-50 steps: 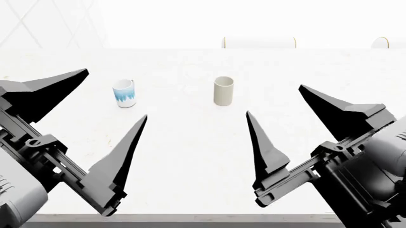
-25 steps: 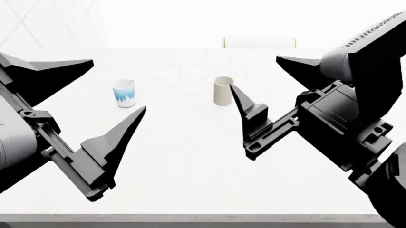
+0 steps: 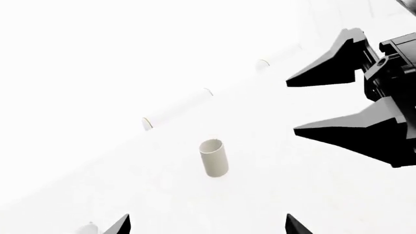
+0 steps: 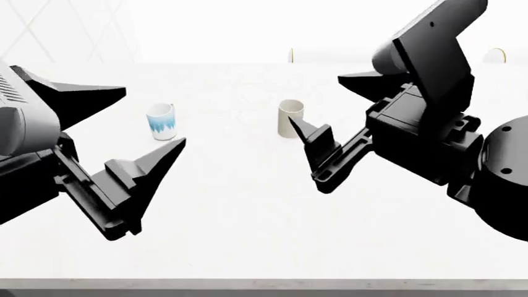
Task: Pick the mug and mug and place them in the sink. Then turn on the water.
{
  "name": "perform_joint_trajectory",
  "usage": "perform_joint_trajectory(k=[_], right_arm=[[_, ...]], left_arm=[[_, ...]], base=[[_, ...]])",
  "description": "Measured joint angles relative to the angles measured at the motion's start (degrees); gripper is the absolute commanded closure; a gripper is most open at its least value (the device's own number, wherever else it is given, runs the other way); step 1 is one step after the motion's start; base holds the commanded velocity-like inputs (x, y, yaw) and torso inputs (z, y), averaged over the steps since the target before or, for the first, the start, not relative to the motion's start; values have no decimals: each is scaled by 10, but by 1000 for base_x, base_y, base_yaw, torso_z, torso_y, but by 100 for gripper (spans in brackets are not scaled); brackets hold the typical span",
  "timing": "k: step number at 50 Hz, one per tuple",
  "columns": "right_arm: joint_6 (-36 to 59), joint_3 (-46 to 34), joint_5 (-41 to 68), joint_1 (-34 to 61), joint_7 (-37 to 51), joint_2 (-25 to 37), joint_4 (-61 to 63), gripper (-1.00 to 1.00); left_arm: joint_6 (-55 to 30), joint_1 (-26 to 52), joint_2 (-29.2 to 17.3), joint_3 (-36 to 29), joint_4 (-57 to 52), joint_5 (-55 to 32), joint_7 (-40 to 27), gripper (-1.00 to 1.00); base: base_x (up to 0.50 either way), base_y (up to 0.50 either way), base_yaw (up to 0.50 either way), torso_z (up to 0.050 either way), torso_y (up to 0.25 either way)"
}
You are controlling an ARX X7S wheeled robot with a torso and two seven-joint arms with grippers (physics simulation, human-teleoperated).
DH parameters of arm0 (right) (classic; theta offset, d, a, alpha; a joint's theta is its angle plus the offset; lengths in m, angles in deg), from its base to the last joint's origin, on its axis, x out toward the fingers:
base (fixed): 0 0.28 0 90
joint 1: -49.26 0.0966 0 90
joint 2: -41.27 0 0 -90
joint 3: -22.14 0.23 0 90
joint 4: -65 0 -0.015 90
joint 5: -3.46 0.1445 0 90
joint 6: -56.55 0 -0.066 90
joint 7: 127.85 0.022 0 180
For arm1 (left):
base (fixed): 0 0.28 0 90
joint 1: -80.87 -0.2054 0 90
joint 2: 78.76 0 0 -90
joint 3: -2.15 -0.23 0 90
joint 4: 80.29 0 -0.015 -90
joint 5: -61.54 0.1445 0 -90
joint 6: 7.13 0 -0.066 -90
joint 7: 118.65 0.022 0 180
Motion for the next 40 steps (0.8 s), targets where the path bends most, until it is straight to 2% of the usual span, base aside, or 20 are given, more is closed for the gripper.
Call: perform_joint_trajectory(k=[12, 40], right_arm=[[18, -17, -5, 10, -34, -10, -37, -100], [6, -41, -43, -11, -50, -41, -80, -100]], left_arm=[[-23, 20, 15, -34, 37, -10, -14, -100], [5, -7, 47, -78, 100, -5, -123, -100]], base=[[0, 0, 0, 0, 0], [0, 0, 0, 0, 0]])
